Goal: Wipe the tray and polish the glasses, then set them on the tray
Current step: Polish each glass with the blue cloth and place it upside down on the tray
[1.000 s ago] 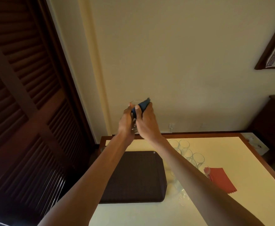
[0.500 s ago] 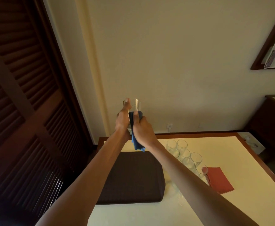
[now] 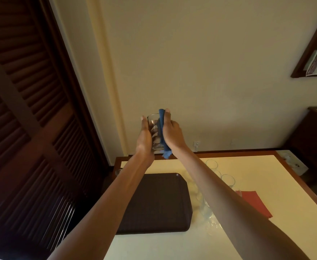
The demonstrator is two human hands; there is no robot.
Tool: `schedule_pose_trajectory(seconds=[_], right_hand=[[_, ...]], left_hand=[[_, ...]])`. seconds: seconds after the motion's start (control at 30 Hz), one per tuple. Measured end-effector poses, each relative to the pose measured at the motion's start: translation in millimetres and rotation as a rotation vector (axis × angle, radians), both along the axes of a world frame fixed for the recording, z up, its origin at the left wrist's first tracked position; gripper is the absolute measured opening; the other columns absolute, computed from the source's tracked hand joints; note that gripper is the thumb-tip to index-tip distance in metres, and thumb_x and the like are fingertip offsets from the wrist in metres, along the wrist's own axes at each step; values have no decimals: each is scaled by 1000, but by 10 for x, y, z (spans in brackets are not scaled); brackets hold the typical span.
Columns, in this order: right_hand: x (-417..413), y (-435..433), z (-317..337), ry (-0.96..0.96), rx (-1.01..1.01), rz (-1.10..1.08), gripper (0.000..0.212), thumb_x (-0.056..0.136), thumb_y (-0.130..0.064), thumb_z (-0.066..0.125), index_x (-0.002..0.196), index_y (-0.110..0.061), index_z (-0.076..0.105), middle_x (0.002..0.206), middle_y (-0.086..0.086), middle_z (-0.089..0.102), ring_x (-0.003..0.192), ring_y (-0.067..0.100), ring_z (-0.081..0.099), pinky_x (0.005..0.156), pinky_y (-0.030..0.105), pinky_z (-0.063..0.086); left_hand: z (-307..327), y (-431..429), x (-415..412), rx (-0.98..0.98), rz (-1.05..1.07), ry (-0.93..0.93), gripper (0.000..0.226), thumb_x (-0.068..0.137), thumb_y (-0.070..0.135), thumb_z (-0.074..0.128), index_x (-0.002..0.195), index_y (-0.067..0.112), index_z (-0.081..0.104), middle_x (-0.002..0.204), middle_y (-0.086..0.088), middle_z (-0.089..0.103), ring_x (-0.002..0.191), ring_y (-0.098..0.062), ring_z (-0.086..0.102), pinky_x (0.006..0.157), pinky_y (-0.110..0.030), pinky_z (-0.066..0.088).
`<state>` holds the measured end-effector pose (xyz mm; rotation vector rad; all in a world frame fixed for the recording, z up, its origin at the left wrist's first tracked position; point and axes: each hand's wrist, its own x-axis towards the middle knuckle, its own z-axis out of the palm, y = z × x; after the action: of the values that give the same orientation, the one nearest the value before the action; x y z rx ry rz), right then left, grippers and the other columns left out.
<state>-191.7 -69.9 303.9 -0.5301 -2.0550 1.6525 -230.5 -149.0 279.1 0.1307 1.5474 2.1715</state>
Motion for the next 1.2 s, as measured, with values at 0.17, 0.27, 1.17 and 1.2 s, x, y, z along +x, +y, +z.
schedule_pose_trajectory(seconds=[0.17, 0.27, 1.17, 1.2], right_hand=[[79, -92, -188, -140, 19, 66, 66, 106, -54, 18, 87, -11, 64, 82, 9, 68, 76, 23, 67, 69, 30, 53], [99, -204, -347, -124, 125, 82, 53, 107, -49, 25, 112, -4, 53, 86, 6, 64, 71, 15, 65, 54, 14, 47], [4, -146, -431, 134, 214, 2, 41, 106, -46, 35, 123, -10, 44, 100, 5, 65, 84, 10, 68, 65, 19, 57], [14, -111, -377, 120, 206, -24, 40, 107, -45, 34, 117, -8, 47, 89, 3, 65, 73, 4, 66, 57, 16, 52]], left_hand=[[-3, 4, -94, -87, 69, -26, 69, 90, 76, 55, 108, 12, 72, 89, -8, 71, 82, -24, 71, 79, -40, 58], [-14, -37, -89, -86, 80, -38, 60, 94, 71, 56, 119, 18, 69, 96, -6, 78, 89, -23, 75, 82, -40, 60], [-114, -68, 1, -116, 10, -29, 59, 105, 64, 36, 124, 22, 72, 115, -9, 77, 107, -23, 73, 92, -40, 58], [-114, -62, 16, -108, -9, -14, 61, 106, 65, 33, 125, 22, 72, 118, -10, 76, 110, -24, 72, 92, -40, 57]])
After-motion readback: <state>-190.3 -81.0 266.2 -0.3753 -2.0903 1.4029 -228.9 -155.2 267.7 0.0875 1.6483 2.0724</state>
